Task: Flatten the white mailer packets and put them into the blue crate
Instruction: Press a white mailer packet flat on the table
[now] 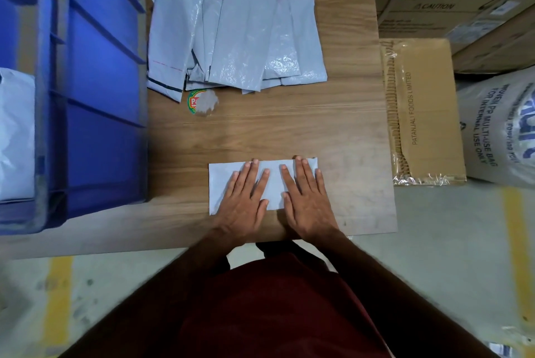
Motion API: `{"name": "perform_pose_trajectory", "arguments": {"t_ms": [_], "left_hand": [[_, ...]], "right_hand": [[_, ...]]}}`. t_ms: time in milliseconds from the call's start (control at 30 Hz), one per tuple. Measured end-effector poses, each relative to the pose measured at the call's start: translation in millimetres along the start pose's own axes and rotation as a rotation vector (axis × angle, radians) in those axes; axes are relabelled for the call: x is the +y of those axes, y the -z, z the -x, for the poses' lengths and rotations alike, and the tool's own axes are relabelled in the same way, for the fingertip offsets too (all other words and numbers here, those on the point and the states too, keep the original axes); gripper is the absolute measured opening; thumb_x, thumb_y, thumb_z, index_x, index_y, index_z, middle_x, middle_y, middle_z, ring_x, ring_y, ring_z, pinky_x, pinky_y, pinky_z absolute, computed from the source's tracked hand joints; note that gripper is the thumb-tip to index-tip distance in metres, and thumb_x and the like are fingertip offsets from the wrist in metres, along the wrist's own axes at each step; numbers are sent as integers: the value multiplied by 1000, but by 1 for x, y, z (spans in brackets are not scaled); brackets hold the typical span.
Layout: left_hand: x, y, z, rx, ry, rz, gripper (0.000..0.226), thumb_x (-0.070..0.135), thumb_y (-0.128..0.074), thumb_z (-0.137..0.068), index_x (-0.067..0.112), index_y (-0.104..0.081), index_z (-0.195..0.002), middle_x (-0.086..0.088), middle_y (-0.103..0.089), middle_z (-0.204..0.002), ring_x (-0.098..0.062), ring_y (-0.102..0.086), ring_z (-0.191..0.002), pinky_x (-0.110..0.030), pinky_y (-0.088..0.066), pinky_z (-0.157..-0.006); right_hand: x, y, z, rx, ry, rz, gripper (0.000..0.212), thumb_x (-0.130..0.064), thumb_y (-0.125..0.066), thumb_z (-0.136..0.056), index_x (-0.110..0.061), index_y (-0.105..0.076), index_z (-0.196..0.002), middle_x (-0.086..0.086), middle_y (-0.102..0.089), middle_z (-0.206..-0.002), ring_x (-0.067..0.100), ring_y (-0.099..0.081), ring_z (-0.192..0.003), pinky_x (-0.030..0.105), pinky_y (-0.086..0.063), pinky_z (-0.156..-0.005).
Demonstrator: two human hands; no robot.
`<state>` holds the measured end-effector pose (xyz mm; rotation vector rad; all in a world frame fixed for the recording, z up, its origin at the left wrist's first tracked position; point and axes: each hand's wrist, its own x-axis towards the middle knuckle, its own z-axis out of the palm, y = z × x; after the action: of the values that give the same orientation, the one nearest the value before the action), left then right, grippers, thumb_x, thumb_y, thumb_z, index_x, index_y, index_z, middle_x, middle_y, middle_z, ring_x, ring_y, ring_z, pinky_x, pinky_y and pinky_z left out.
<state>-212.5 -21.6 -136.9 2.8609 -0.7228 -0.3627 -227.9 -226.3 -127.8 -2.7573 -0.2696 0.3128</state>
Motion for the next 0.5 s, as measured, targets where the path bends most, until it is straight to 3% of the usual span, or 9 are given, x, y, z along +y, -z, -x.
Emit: {"name": "perform_pose_trajectory", "arguments": {"t_ms": [300,500], "left_hand": [[17,3,-4,27,93,4,70,34,-33,-98,7,-19,-161,-19,-10,-168,-33,-8,-156,-54,-17,-124],[23,0,-14,19,-43,-12,68,34,-37,-101,13,-15,-162,-11,-5,-170,-30,-3,-157,-50,-12,-126]], "right_hand": [[5,-5,-1,-21,6,-40,63,-33,-29,-106,-17,-11,-163,11,1,-171,25,5,-158,53,-11,-125],[24,-1,15,37,-51,-42,62,-34,-28,-106,-13,-14,-163,13,-2,-170,26,2,-158,52,-9,-126]]}}
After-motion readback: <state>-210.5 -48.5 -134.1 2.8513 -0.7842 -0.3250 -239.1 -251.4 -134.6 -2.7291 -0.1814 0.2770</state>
